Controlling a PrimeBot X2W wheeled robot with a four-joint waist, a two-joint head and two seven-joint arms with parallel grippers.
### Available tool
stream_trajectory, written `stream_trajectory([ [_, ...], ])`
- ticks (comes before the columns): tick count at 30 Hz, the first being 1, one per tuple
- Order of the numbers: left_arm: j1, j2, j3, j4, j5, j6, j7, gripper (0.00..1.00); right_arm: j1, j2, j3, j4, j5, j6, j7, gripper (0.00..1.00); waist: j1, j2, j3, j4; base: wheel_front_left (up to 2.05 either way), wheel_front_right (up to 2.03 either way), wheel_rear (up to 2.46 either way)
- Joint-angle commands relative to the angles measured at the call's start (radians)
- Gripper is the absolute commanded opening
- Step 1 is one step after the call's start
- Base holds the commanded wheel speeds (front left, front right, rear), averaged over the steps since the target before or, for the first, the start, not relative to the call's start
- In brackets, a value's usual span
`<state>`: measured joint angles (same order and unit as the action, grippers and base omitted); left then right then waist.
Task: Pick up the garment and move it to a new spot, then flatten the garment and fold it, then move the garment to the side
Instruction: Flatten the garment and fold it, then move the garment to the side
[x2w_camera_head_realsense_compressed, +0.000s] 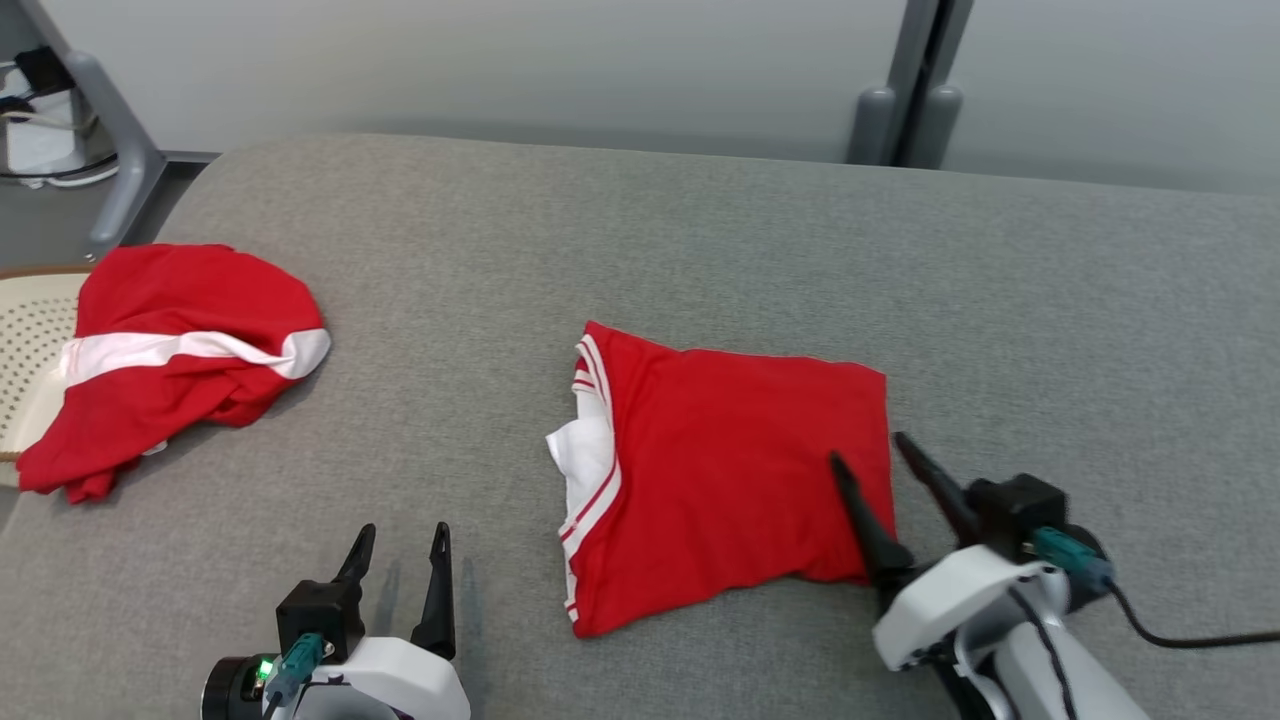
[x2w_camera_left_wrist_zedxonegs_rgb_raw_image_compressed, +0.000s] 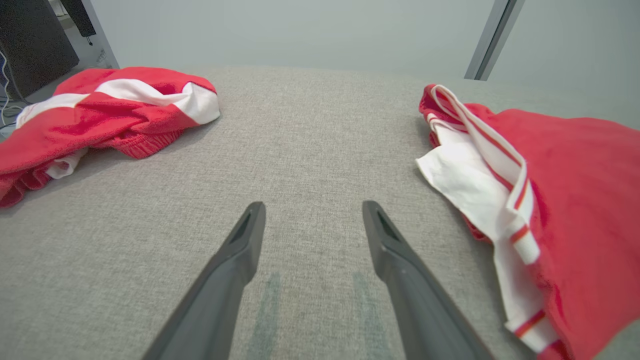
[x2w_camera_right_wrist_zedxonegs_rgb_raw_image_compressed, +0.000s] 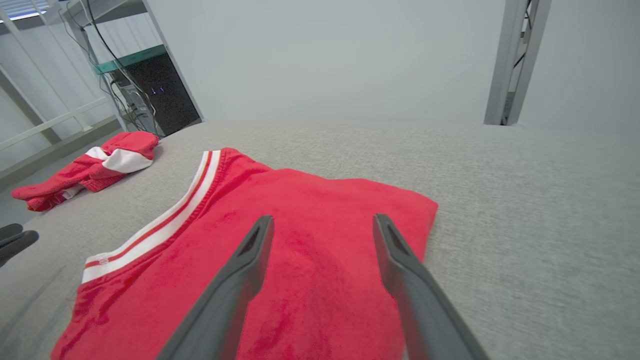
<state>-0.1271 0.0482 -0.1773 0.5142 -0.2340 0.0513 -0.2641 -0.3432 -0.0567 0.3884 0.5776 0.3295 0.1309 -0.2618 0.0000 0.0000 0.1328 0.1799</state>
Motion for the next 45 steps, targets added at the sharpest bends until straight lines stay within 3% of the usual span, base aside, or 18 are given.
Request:
stream_trajectory([
  [1,-0.007,0.005,0.005,-0.004,0.006,0.006,0.0,1.0,0.016,-0.001,-0.022,-0.008,-0.018,0.0,-0.004,1.0,0.0,0.0,-0.003,-0.014,0.0,0.0,0.0],
  [6,-0.009,0.005,0.012,-0.004,0.022,0.002,0.0,1.0,0.08,0.004,-0.198,-0.065,-0.117,0.0,-0.004,1.0,0.0,0.0,-0.009,-0.053,0.0,0.0,0.0],
  [15,0.001,0.005,0.028,0.003,0.037,0.002,0.0,1.0,0.141,0.003,-0.304,-0.094,-0.129,0.0,-0.004,1.0,0.0,0.0,-0.03,-0.108,0.0,0.0,0.0],
  [34,0.065,0.005,0.073,0.002,0.058,-0.003,0.0,1.0,0.215,0.003,-0.259,-0.078,-0.071,0.0,-0.004,1.0,0.0,0.0,-0.11,-0.169,0.0,0.0,0.0],
  [45,0.022,0.005,0.049,-0.007,0.051,-0.011,0.0,1.0,0.154,0.003,-0.189,-0.051,-0.028,0.0,-0.004,1.0,0.0,0.0,-0.051,-0.131,0.0,0.0,0.0],
])
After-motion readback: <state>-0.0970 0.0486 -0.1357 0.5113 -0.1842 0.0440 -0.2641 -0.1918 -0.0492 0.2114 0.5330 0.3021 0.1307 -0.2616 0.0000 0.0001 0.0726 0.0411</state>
